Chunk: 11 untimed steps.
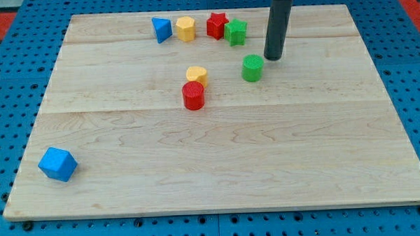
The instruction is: Push the red star into the heart
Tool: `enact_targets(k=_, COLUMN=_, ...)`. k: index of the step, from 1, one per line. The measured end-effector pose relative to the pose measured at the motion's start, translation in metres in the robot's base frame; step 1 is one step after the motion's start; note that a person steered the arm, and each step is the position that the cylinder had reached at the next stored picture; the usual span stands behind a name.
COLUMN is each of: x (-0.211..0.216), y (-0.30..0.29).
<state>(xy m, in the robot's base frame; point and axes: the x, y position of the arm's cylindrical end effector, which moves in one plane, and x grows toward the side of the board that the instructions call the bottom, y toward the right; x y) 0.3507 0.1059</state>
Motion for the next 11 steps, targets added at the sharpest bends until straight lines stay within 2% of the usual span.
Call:
enact_targets(k=1, x=0.006, y=-0.060)
enact_targets(k=2, x=-0.002, y=-0.081)
enact_targets(k=3, x=-0.038, y=-0.044)
enact_targets(k=4, x=-0.057, y=0.035)
enact_targets(k=5, x=-0.130, y=-0.002)
enact_targets(k=6, x=-0.129, y=-0.091)
enact_targets(k=7, x=-0.052, y=-0.134)
enact_targets(k=8, x=-0.059, y=-0.169)
enact_targets(k=9, x=-0.076, y=-0.189)
enact_targets(k=10, x=-0.024, y=-0.176)
enact_targets(k=11, x=-0.014, y=-0.164)
